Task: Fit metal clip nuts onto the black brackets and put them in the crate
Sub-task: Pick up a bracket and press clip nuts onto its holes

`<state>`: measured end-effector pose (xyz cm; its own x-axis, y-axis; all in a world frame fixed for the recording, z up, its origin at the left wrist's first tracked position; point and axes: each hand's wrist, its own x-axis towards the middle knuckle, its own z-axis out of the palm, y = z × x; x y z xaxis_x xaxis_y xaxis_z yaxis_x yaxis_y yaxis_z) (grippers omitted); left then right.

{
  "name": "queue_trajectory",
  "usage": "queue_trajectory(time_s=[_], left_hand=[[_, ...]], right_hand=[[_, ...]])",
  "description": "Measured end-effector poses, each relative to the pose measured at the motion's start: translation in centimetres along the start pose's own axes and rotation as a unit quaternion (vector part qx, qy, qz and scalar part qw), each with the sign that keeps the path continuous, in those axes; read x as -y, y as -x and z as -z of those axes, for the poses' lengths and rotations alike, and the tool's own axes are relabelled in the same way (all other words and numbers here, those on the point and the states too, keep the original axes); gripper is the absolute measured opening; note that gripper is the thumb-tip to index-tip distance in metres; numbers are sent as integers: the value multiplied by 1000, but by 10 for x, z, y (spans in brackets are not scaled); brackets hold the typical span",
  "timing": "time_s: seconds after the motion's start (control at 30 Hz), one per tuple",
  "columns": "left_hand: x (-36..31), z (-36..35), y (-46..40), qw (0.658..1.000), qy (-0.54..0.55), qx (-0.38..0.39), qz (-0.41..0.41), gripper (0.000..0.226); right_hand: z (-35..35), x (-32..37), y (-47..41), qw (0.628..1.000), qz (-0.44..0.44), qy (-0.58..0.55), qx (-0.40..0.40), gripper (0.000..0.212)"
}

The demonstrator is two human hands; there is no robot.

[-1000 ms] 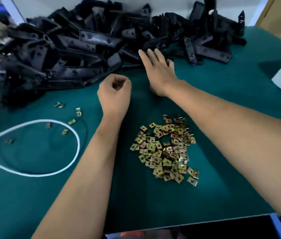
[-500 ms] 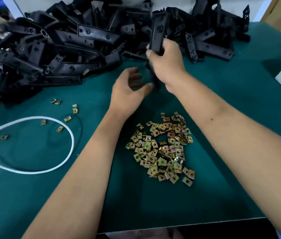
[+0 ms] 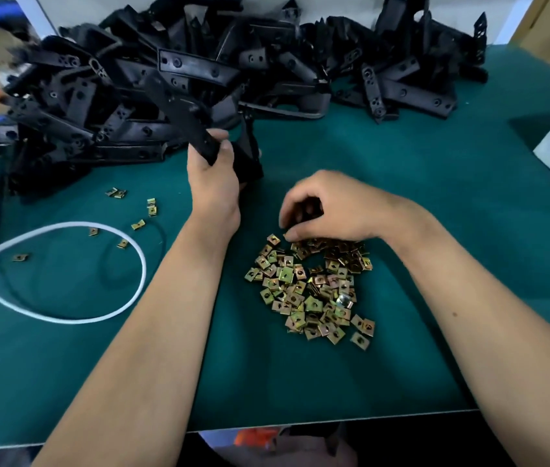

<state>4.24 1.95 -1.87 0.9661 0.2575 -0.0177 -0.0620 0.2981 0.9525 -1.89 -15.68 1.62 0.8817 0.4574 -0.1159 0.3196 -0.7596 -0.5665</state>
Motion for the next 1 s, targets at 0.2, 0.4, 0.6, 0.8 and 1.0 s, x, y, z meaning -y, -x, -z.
queue_trajectory(time_s=[0.2,0.4,0.6,0.8,1.0], left_hand=[[-5,-2,9,991,98,87,22,15],[-5,-2,14,978,124,153,69,44],[-6,-1,19,964,141,193,118,42],[-5,-3,22,958,124,211,146,33],[-4,-5,24,953,108,231,160,28]], right_hand=[[-8,-2,-1,1000,11,22,-6,14],[-14,-12,0,969,11,-117,-216,11],[-20,-17,-4,897,-29,-312,-312,18],[-20,-13,-6,816,-60,-452,-355,12],[-23,-11,-7,771,-72,-511,-372,11]])
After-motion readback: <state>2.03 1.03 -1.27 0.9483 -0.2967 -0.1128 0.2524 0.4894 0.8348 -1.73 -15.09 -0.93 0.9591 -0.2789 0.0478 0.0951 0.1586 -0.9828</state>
